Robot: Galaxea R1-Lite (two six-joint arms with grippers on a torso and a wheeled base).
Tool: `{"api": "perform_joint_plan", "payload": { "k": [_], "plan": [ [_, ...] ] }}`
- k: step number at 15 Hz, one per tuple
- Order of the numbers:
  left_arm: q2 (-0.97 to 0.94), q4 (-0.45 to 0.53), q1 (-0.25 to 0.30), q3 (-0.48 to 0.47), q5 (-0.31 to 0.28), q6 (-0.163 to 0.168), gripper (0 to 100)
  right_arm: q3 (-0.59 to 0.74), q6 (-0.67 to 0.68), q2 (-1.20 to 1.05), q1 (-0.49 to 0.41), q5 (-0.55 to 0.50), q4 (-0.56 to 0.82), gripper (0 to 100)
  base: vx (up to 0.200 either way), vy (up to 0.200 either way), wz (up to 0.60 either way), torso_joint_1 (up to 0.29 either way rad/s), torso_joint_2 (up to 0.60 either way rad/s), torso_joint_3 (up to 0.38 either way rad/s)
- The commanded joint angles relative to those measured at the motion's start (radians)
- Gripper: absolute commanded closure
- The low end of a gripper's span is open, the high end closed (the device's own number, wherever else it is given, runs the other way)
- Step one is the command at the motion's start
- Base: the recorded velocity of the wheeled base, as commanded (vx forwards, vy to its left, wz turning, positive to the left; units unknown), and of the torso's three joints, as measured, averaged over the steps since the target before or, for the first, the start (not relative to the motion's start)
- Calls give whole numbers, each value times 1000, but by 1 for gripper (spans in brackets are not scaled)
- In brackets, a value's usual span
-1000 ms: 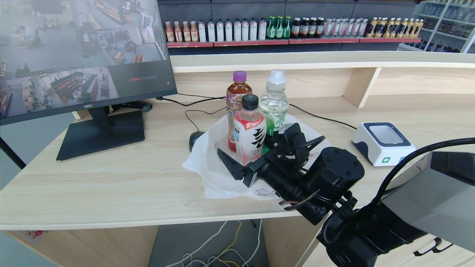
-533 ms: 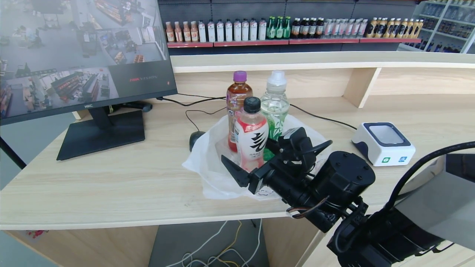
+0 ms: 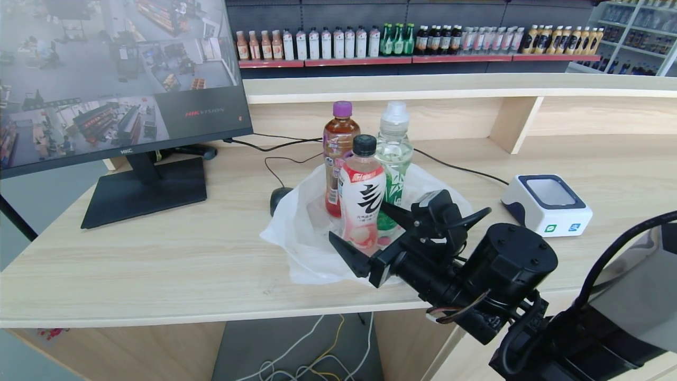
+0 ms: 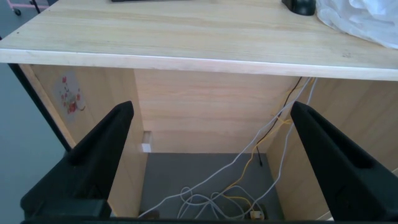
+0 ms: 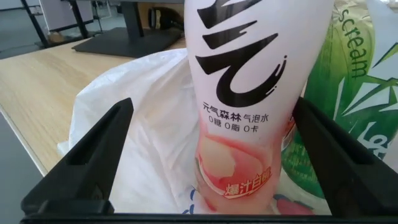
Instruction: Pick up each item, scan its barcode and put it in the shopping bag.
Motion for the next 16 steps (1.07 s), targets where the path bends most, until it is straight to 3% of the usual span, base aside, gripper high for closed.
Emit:
{"api": "perform_joint_plan", "payload": {
  "k": [1,3,9,11,13,15,16],
  "plan": [
    [0,0,0,0,-1,0,0,54,0,-32,-9,-2,-1,0,0,0,0,0,0,0],
    [0,0,0,0,0,1,0,98,0,-76,-12,-2,-1,0,0,0,0,0,0,0],
    [0,0,0,0,0,1,0,534,-2,-478,-103,-2,-1,0,0,0,0,0,0,0],
    [0,0,0,0,0,1,0,627,6,-565,-123,-2,-1,0,0,0,0,0,0,0],
    [0,0,0,0,-1,1,0,641,27,-654,-124,-1,16,0,0,0,0,0,0,0],
    [0,0,0,0,-1,1,0,641,38,-777,-127,-4,146,0,0,0,0,0,0,0],
    [0,0,0,0,-1,1,0,641,40,-877,-135,-2,280,0,0,0,0,0,0,0]
  ]
}}
